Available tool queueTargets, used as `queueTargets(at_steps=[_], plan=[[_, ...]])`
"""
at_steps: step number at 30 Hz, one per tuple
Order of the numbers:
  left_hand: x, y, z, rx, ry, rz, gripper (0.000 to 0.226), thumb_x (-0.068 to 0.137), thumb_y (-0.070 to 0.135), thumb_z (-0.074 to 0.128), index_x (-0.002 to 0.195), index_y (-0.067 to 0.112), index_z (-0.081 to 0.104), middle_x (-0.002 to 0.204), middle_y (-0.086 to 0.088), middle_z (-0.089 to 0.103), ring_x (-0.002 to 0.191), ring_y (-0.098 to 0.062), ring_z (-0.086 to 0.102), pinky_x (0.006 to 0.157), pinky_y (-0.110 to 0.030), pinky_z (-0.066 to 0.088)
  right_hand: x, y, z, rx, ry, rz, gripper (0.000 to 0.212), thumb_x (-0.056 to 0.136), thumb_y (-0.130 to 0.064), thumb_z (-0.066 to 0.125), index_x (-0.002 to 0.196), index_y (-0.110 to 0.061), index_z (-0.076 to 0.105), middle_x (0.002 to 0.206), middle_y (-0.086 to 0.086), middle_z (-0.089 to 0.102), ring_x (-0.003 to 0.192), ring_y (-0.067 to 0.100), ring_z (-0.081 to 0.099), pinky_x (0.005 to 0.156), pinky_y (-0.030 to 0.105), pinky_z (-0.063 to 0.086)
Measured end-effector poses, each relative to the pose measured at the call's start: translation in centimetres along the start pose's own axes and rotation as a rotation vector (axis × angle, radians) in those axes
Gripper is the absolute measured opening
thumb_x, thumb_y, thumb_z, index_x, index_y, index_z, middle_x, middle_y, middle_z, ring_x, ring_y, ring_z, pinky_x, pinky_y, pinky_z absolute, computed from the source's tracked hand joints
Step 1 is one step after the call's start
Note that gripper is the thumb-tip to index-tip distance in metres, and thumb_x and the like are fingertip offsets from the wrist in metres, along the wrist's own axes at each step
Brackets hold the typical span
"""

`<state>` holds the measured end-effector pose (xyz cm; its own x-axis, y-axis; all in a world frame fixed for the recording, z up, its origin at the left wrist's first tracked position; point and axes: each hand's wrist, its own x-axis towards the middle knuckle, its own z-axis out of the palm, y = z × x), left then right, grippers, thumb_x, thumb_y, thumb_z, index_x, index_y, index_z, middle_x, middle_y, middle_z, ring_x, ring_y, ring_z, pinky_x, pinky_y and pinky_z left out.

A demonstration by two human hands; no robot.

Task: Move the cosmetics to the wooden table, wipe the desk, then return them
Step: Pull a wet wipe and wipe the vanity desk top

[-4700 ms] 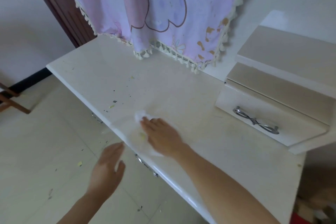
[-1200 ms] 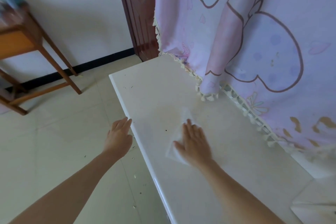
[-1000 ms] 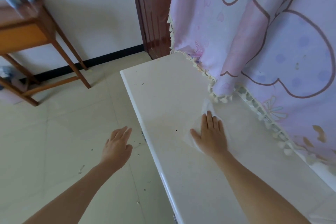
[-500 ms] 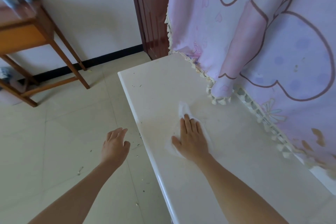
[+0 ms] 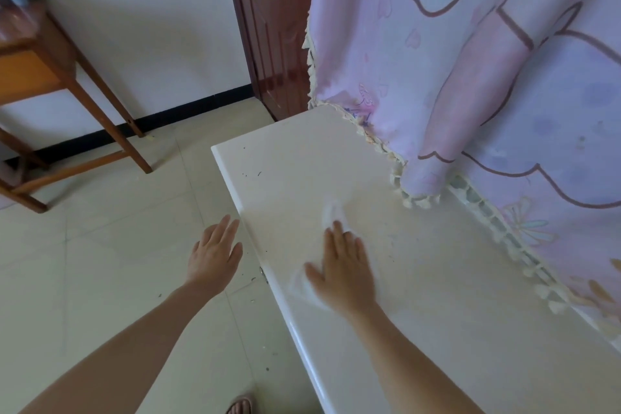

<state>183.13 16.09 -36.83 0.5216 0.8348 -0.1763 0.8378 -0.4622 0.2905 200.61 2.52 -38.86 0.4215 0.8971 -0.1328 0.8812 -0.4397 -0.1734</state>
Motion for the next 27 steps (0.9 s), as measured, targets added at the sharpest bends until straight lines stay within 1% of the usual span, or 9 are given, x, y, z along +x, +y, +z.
queueTargets(at_steps=[2, 6, 12, 15, 19, 21, 23, 26, 27], plan=[[1.3, -1.6, -0.4, 0.033, -0.023, 0.062, 0.050, 0.097, 0.030, 0.031, 0.145, 0.018, 0.020, 0.155, 0.001, 0.013, 0.141, -0.020, 0.013, 0.111, -0.040, 0.020, 2.2, 0.4, -0.2, 0.005, 0.048, 0.096, 0.072, 0.073, -0.052, 0.034, 0.117, 0.000, 0.058, 0.127, 0.018, 0.056, 0.105, 0.034, 0.061, 0.090, 0.046, 0.047], [3.8, -5.3, -1.7, 0.057, -0.034, 0.125, 0.052, 0.097, 0.035, 0.025, 0.145, 0.016, 0.020, 0.155, 0.000, 0.014, 0.141, -0.020, 0.013, 0.112, -0.039, 0.021, 4.9, -0.1, -0.2, -0.022, 0.106, 0.154, 0.070, 0.077, -0.048, 0.033, 0.119, 0.003, 0.055, 0.128, 0.020, 0.055, 0.106, 0.034, 0.060, 0.089, 0.047, 0.047], [6.9, -10.5, -4.2, 0.000, -0.039, 0.057, 0.052, 0.097, 0.030, 0.032, 0.145, 0.015, 0.020, 0.155, -0.002, 0.014, 0.141, -0.021, 0.014, 0.111, -0.042, 0.022, 5.4, -6.8, 0.8, -0.066, 0.125, 0.014, 0.058, 0.082, -0.038, 0.032, 0.119, -0.003, 0.058, 0.127, 0.014, 0.057, 0.104, 0.027, 0.062, 0.091, 0.037, 0.048], [8.1, -11.4, -5.4, -0.041, -0.020, 0.051, 0.052, 0.097, 0.030, 0.033, 0.144, 0.015, 0.021, 0.154, -0.002, 0.016, 0.140, -0.021, 0.015, 0.111, -0.043, 0.023, 5.4, -8.5, 0.8, -0.080, 0.136, 0.023, 0.054, 0.090, -0.034, 0.024, 0.119, -0.004, 0.058, 0.127, 0.013, 0.057, 0.103, 0.026, 0.062, 0.097, 0.036, 0.037], [9.0, -11.3, -5.8, -0.096, -0.025, 0.067, 0.052, 0.096, 0.029, 0.035, 0.144, 0.013, 0.022, 0.154, -0.002, 0.016, 0.140, -0.022, 0.015, 0.110, -0.043, 0.023, 4.9, -10.0, 0.9, -0.094, 0.085, -0.071, 0.050, 0.095, -0.032, 0.019, 0.125, -0.002, 0.045, 0.131, 0.015, 0.053, 0.104, 0.028, 0.061, 0.099, 0.037, 0.031], [9.2, -11.0, -5.8, -0.115, -0.040, 0.097, 0.052, 0.096, 0.029, 0.035, 0.144, 0.013, 0.022, 0.154, -0.002, 0.017, 0.140, -0.022, 0.015, 0.110, -0.043, 0.023, 4.7, -10.5, 0.4, -0.096, 0.037, -0.098, 0.053, 0.098, -0.032, 0.007, 0.126, -0.003, 0.042, 0.132, 0.014, 0.052, 0.105, 0.027, 0.060, 0.100, 0.039, 0.027], [9.4, -10.7, -5.8, -0.122, -0.047, 0.142, 0.052, 0.096, 0.029, 0.035, 0.144, 0.013, 0.022, 0.154, -0.002, 0.016, 0.140, -0.021, 0.016, 0.110, -0.042, 0.024, 4.1, -10.2, 0.3, -0.098, 0.015, -0.091, 0.056, 0.098, -0.034, 0.004, 0.127, -0.003, 0.040, 0.132, 0.015, 0.052, 0.108, 0.026, 0.059, 0.103, 0.036, 0.026], [10.1, -10.3, -5.9, -0.099, -0.062, 0.204, 0.051, 0.097, 0.029, 0.034, 0.144, 0.013, 0.022, 0.154, -0.002, 0.015, 0.140, -0.021, 0.015, 0.111, -0.041, 0.023, 3.1, -8.3, 0.5, -0.024, 0.084, 0.149, 0.064, 0.097, -0.043, 0.008, 0.125, 0.004, 0.043, 0.129, 0.023, 0.052, 0.110, 0.033, 0.058, 0.106, 0.036, 0.024], [10.4, -10.2, -5.9, -0.092, -0.070, 0.211, 0.051, 0.097, 0.029, 0.034, 0.144, 0.013, 0.022, 0.155, -0.002, 0.014, 0.140, -0.020, 0.014, 0.111, -0.040, 0.023, 2.6, -7.2, 0.3, 0.005, 0.069, 0.263, 0.071, 0.096, -0.046, 0.008, 0.122, 0.007, 0.047, 0.127, 0.026, 0.053, 0.109, 0.036, 0.058, 0.104, 0.039, 0.029]])
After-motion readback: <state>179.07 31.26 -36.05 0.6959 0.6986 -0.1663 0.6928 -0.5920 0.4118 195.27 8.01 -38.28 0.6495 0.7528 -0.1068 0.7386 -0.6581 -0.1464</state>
